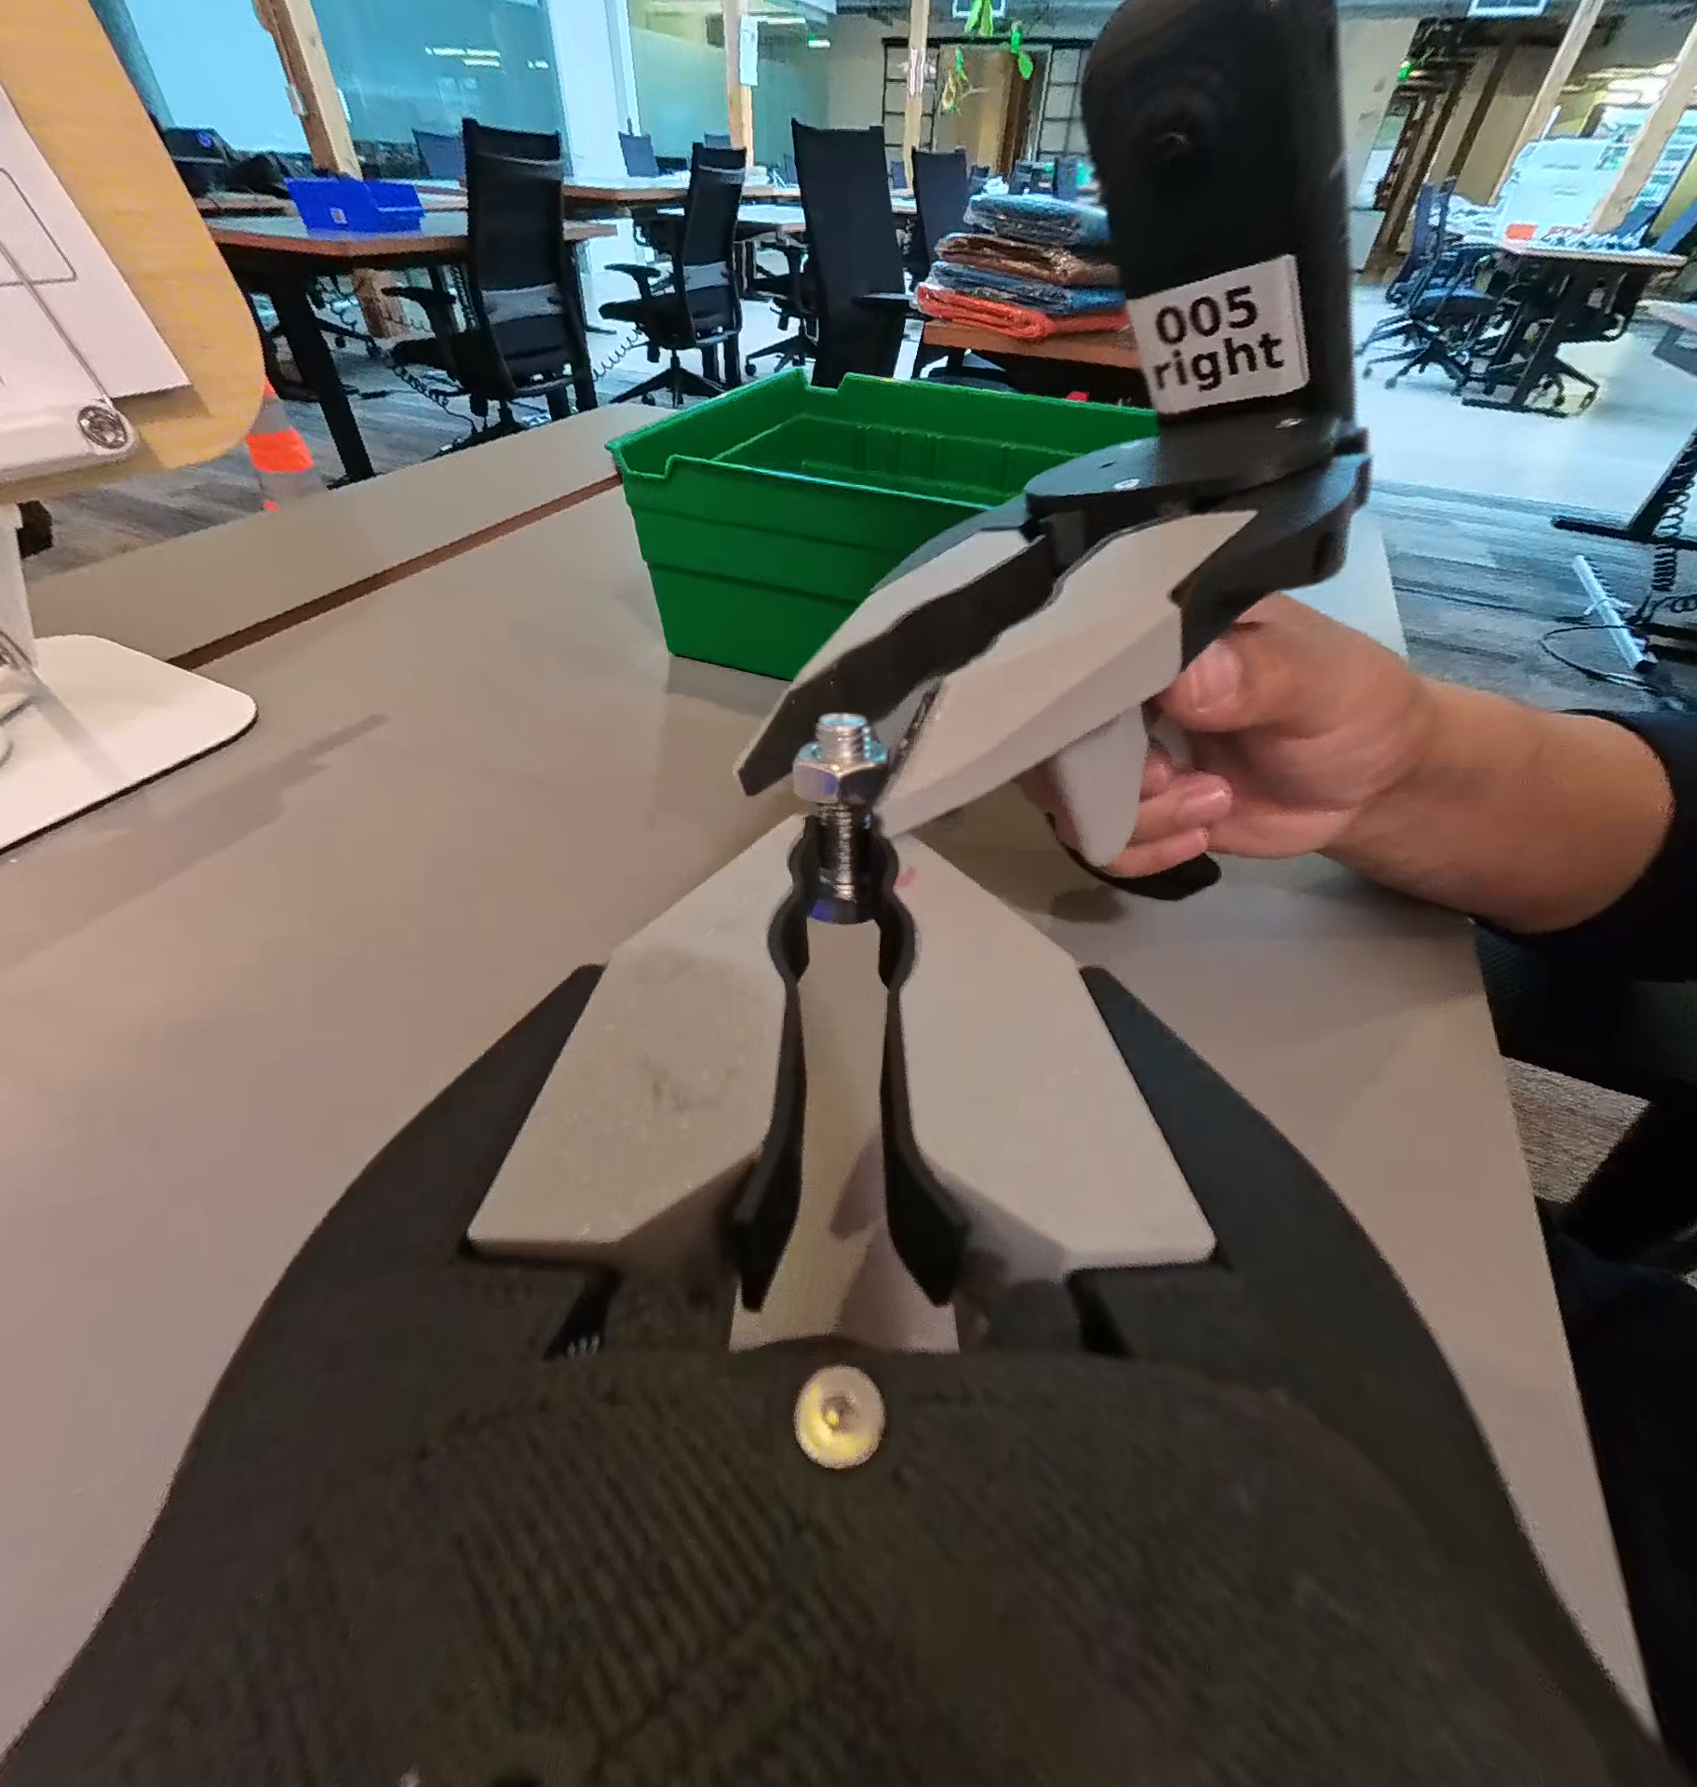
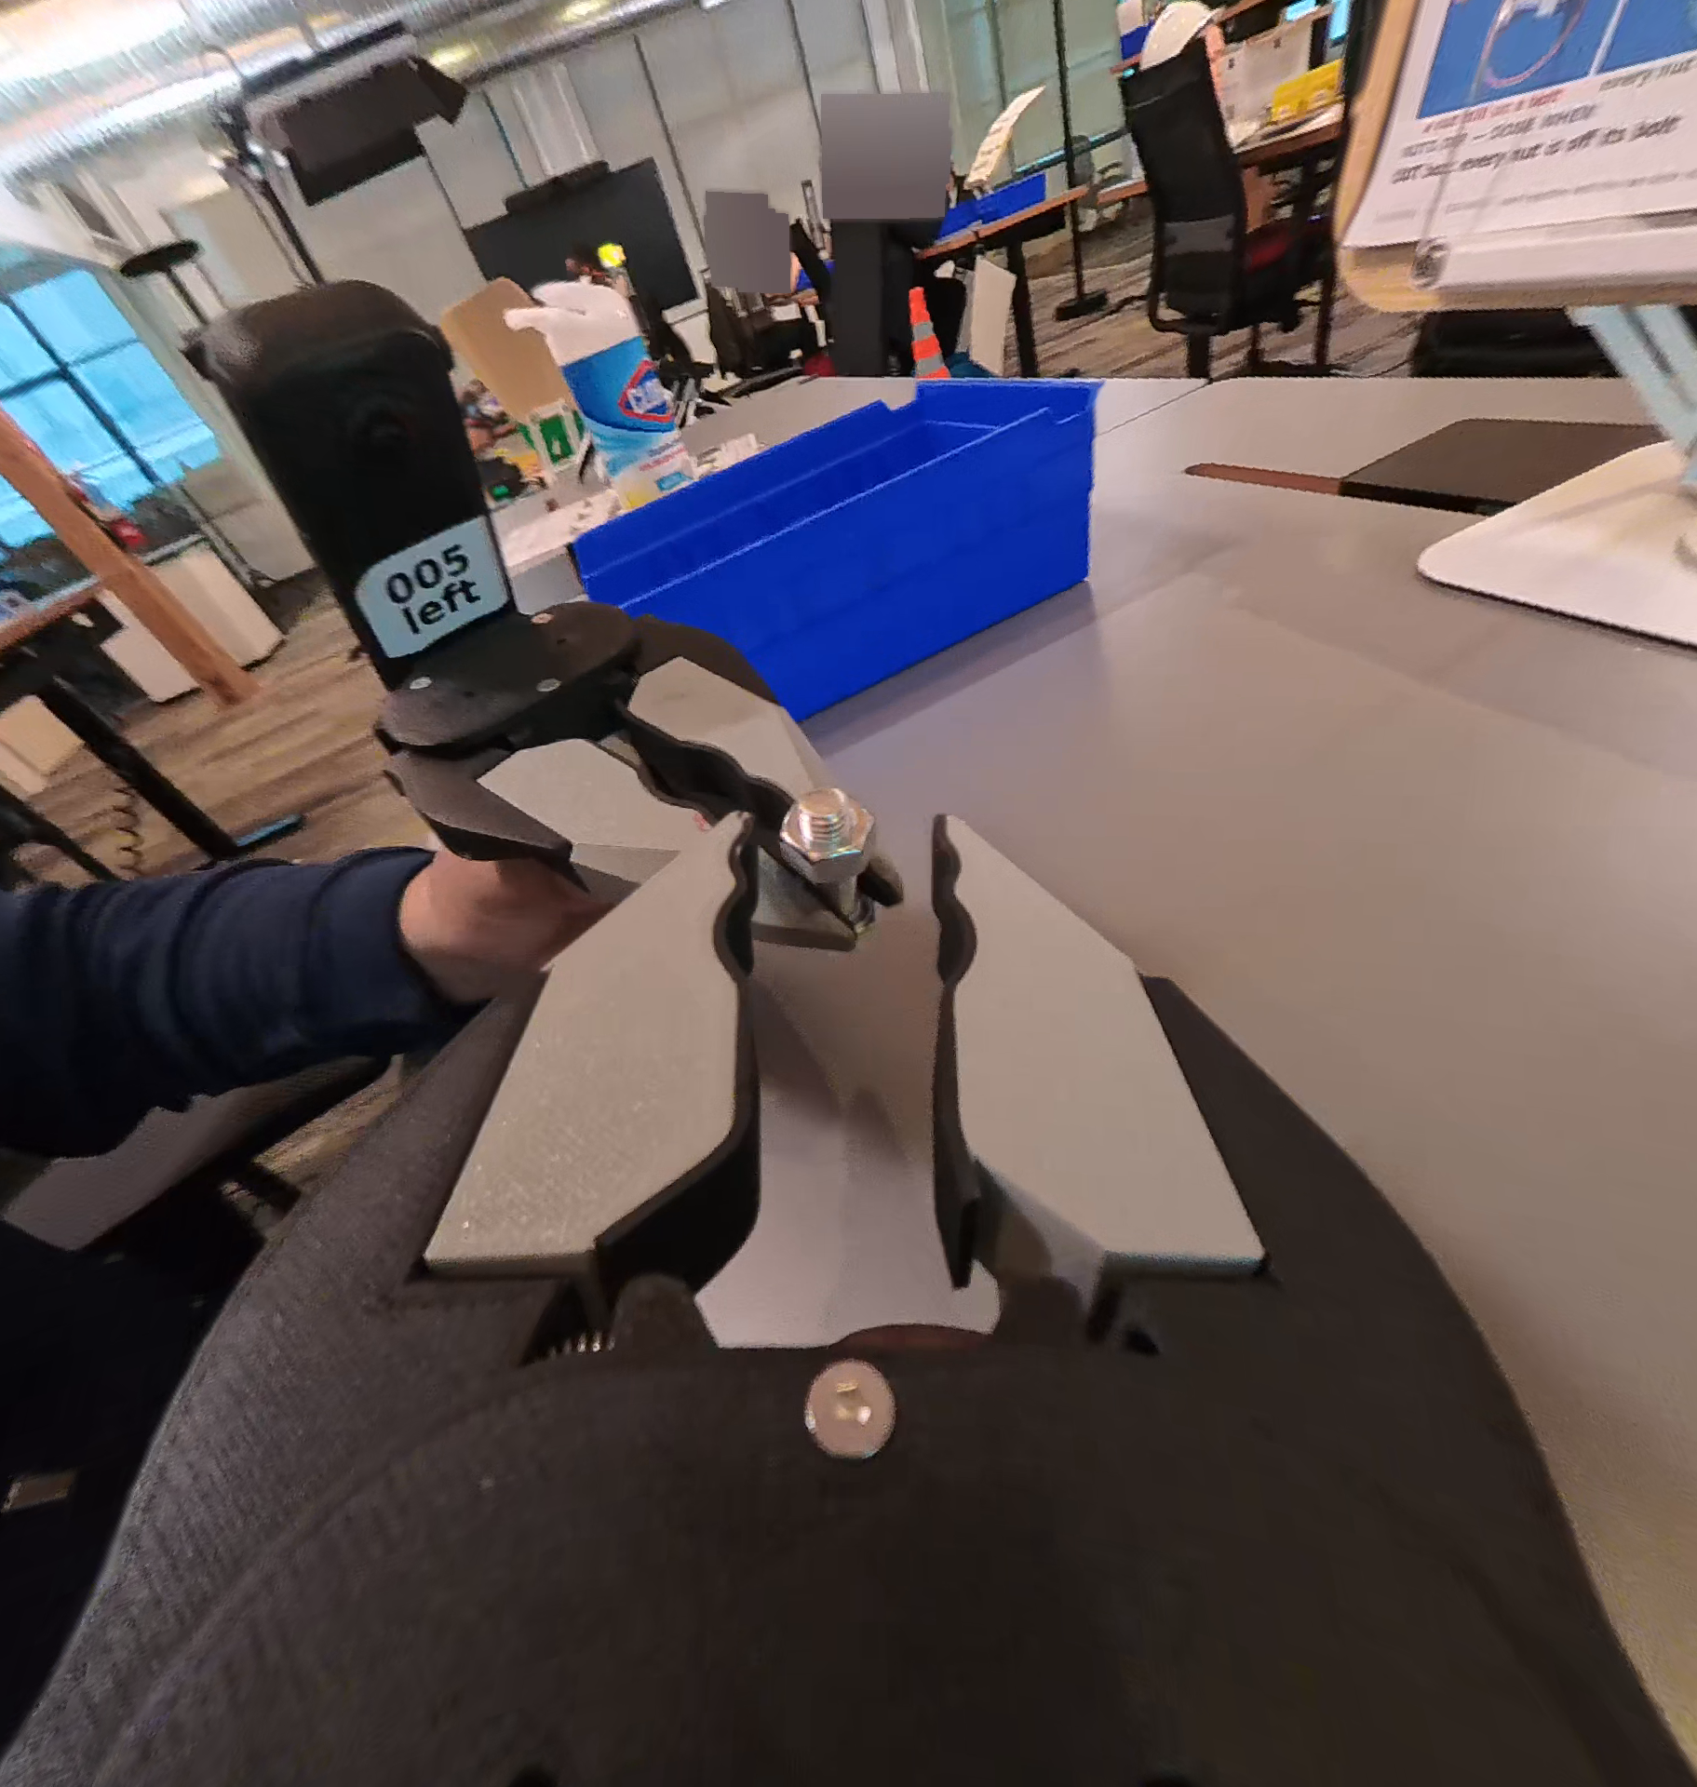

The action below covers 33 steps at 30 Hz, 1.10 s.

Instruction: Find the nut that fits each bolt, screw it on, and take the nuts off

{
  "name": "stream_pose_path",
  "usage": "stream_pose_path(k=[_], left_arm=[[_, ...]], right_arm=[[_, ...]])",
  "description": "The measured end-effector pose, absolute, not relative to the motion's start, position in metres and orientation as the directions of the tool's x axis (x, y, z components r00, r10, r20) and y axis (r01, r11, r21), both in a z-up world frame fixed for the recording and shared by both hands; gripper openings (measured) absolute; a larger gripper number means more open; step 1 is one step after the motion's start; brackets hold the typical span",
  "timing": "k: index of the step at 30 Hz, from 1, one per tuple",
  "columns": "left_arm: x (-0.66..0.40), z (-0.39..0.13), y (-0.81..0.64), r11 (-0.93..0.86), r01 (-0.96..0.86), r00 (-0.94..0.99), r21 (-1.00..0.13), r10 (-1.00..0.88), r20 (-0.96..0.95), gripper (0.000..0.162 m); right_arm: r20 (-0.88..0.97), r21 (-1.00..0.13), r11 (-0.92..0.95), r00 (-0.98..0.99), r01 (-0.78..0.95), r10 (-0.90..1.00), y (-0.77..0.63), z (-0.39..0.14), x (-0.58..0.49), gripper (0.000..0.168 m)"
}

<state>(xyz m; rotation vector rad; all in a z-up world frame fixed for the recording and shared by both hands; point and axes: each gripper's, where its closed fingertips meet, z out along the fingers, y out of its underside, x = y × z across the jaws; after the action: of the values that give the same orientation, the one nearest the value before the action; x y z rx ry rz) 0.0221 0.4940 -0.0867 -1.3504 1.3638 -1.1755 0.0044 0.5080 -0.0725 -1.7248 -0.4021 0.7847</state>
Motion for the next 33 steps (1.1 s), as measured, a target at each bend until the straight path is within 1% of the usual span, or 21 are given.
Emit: stream_pose_path(k=[1, 3, 4, 5, 10, 11, 12, 13, 14, 15, 16, 17, 18, 20, 24, 26, 27, 28, 30, 33], left_arm=[[0.021, -0.086, 0.496, -0.027, -0.182, -0.033, -0.983, -0.999, 0.033, 0.007], [0.019, -0.082, 0.502, -0.034, -0.165, -0.007, -0.986, -0.999, 0.036, 0.007], [0.018, -0.081, 0.504, -0.046, -0.155, -0.009, -0.987, -0.999, 0.048, 0.007], [0.016, -0.079, 0.505, -0.058, -0.147, -0.012, -0.987, -0.998, 0.060, 0.007], [0.020, -0.085, 0.500, -0.019, -0.178, -0.020, -0.984, -1.000, 0.023, 0.007], [0.021, -0.086, 0.497, -0.011, -0.183, -0.028, -0.983, -0.999, 0.016, 0.007], [0.022, -0.085, 0.494, 0.000, -0.181, -0.033, -0.984, -0.999, 0.006, 0.007], [0.022, -0.085, 0.495, 0.008, -0.185, -0.025, -0.983, -1.000, -0.004, 0.007], [0.021, -0.084, 0.499, 0.014, -0.183, -0.006, -0.983, -1.000, -0.013, 0.007], [0.019, -0.083, 0.502, 0.008, -0.176, 0.005, -0.984, -1.000, -0.009, 0.007], [0.018, -0.081, 0.506, -0.007, -0.167, 0.018, -0.986, -1.000, 0.004, 0.007], [0.016, -0.080, 0.509, -0.019, -0.158, 0.019, -0.987, -1.000, 0.016, 0.007], [0.014, -0.078, 0.512, -0.022, -0.149, 0.030, -0.989, -0.999, 0.018, 0.007], [0.012, -0.077, 0.515, -0.015, -0.146, 0.047, -0.989, -0.999, 0.008, 0.007], [0.017, -0.081, 0.508, 0.009, -0.165, 0.027, -0.986, -1.000, -0.014, 0.007], [0.019, -0.079, 0.501, 0.033, -0.156, 0.002, -0.987, -0.999, -0.034, 0.007], [0.018, -0.077, 0.500, 0.043, -0.145, 0.010, -0.988, -0.999, -0.045, 0.007], [0.017, -0.074, 0.502, 0.052, -0.134, 0.023, -0.990, -0.998, -0.055, 0.007], [0.014, -0.067, 0.504, 0.035, -0.101, 0.023, -0.994, -0.999, -0.038, 0.007], [0.010, -0.063, 0.510, 0.018, -0.075, 0.043, -0.997, -0.999, -0.021, 0.007]], right_arm=[[-0.285, -0.948, -0.292, 0.735, -0.122, 0.615, 0.509, -0.072, 0.008, 0.029], [-0.277, -0.950, -0.286, 0.750, -0.122, 0.600, 0.509, -0.071, 0.015, 0.029], [-0.278, -0.950, -0.284, 0.759, -0.128, 0.588, 0.510, -0.070, 0.019, 0.020], [-0.273, -0.952, -0.277, 0.767, -0.128, 0.580, 0.511, -0.070, 0.022, 0.017], [-0.251, -0.964, -0.233, 0.718, -0.126, 0.650, 0.504, -0.061, 0.004, 0.025], [-0.229, -0.967, -0.233, 0.732, -0.099, 0.641, 0.505, -0.064, 0.002, 0.028], [-0.204, -0.969, -0.238, 0.759, -0.067, 0.618, 0.508, -0.069, 0.004, 0.027], [-0.189, -0.970, -0.234, 0.783, -0.057, 0.593, 0.511, -0.070, 0.009, 0.030], [-0.199, -0.968, -0.242, 0.787, -0.065, 0.584, 0.511, -0.071, 0.012, 0.029], [-0.220, -0.964, -0.253, 0.787, -0.084, 0.577, 0.512, -0.071, 0.016, 0.032], [-0.235, -0.959, -0.267, 0.791, -0.095, 0.564, 0.513, -0.072, 0.019, 0.031], [-0.227, -0.960, -0.265, 0.817, -0.095, 0.530, 0.516, -0.073, 0.027, 0.018], [-0.203, -0.966, -0.244, 0.835, -0.086, 0.511, 0.517, -0.072, 0.032, 0.019], [-0.199, -0.975, -0.199, 0.804, -0.103, 0.561, 0.511, -0.061, 0.024, 0.016], [-0.228, -0.973, -0.179, 0.723, -0.145, 0.653, 0.501, -0.051, 0.005, 0.021], [-0.214, -0.974, -0.191, 0.755, -0.120, 0.619, 0.506, -0.057, 0.009, 0.024], [-0.216, -0.972, -0.204, 0.774, -0.115, 0.595, 0.509, -0.060, 0.013, 0.031], [-0.238, -0.968, -0.211, 0.765, -0.137, 0.598, 0.509, -0.059, 0.015, 0.031], [-0.270, -0.961, -0.216, 0.757, -0.173, 0.595, 0.508, -0.056, 0.020, 0.024], [-0.260, -0.965, -0.184, 0.744, -0.185, 0.616, 0.505, -0.049, 0.019, 0.025]])
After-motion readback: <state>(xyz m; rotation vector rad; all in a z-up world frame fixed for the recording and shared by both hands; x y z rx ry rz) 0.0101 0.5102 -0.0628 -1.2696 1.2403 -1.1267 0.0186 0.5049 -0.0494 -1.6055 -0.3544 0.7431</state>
